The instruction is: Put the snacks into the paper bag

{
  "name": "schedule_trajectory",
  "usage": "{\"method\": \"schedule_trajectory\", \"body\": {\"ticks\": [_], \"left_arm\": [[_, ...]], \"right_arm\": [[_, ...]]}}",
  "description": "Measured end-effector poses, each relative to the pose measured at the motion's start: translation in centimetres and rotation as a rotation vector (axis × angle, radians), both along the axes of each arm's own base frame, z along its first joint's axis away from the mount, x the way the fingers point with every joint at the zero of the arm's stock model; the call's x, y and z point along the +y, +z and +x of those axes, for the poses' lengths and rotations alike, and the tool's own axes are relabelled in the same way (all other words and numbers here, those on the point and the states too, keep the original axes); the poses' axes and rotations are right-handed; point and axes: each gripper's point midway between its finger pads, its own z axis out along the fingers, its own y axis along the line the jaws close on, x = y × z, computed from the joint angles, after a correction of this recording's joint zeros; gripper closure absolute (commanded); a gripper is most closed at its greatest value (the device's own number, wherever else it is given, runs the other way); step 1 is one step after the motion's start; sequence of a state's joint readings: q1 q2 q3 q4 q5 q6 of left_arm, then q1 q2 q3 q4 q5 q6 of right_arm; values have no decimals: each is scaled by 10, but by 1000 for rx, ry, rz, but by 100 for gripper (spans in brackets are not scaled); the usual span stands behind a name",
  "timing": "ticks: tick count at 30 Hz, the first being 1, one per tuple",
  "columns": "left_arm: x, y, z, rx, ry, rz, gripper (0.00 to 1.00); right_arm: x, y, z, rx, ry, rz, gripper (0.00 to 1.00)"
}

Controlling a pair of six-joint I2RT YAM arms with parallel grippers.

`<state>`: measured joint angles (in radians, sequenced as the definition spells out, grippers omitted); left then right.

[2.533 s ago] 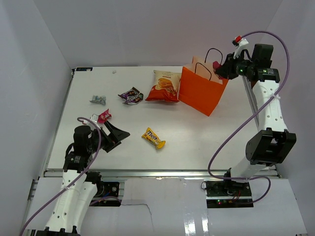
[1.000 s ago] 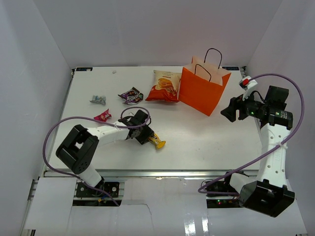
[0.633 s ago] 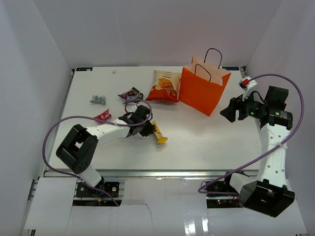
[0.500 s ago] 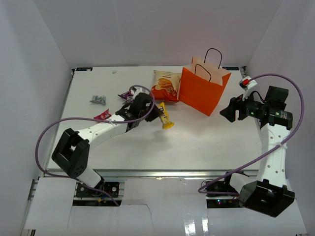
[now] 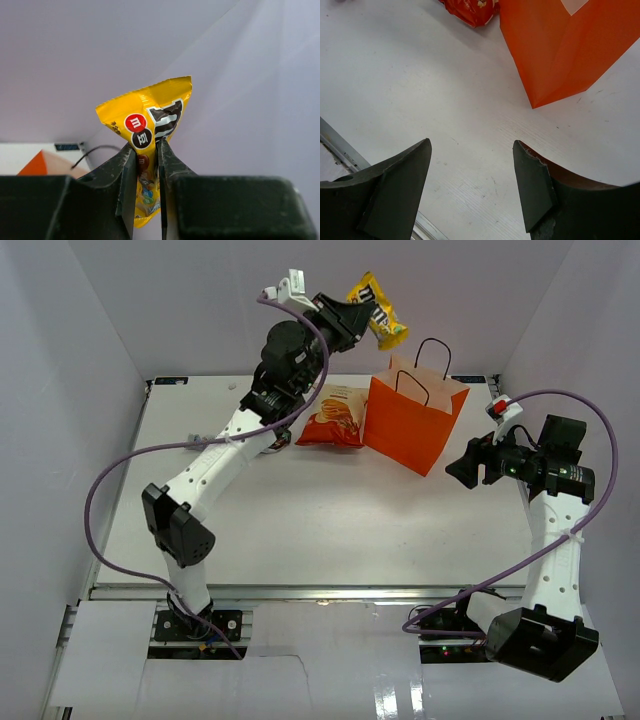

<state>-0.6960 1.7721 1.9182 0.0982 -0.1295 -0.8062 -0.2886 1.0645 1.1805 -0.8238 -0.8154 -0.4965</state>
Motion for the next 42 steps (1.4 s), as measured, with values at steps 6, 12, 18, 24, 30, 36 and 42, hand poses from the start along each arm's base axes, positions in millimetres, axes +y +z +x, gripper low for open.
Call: {"method": "schedule_trajectory", "body": {"ticks": [6, 12, 18, 24, 30, 36, 42], "left_arm": [[-43, 23, 49, -116, -4, -74, 86], [-79, -54, 94, -60, 0, -21, 86], [-91, -117, 109, 13, 5, 74, 81], [-97, -146, 110, 46, -15, 119, 51], [-96, -143, 108, 42, -21, 126, 30], [-90, -128, 103, 2, -8, 162, 26], [-51, -99, 70, -60, 41, 355, 21]], "right_arm": [[3, 2, -1, 6, 5, 24, 28], [6, 7, -5, -6, 8, 34, 28], [9, 8, -12, -13, 10, 41, 28], [9, 8, -12, -13, 9, 42, 28], [12, 9, -13, -16, 23, 53, 28], [18, 10, -17, -17, 90, 63, 27], [39, 9, -25, -44, 245, -4, 27]]}}
